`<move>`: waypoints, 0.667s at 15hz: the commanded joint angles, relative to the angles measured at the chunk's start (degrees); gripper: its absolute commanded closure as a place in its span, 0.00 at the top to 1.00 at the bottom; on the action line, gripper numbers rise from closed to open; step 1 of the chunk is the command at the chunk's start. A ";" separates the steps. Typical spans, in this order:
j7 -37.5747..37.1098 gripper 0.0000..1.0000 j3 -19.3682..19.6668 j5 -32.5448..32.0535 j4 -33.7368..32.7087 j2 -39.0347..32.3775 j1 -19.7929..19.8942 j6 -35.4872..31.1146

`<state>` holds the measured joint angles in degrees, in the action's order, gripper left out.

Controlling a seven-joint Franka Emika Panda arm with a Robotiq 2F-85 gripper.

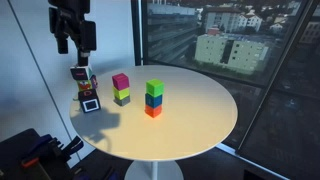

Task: Put the pink block on top of the green block

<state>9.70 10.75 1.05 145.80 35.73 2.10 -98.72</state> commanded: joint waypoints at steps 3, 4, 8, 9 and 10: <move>0.48 1.00 -0.85 0.44 -0.08 -0.14 1.01 0.09; 0.48 1.00 -0.85 0.44 -0.08 -0.14 1.01 0.09; 0.48 1.00 -0.85 0.44 -0.08 -0.14 1.01 0.09; 0.14 1.00 -1.08 0.43 -0.16 -0.22 0.97 -0.34; -0.38 1.00 -1.41 0.53 -0.20 -0.22 0.94 -1.02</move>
<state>9.70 10.68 1.05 145.80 35.71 2.13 -98.75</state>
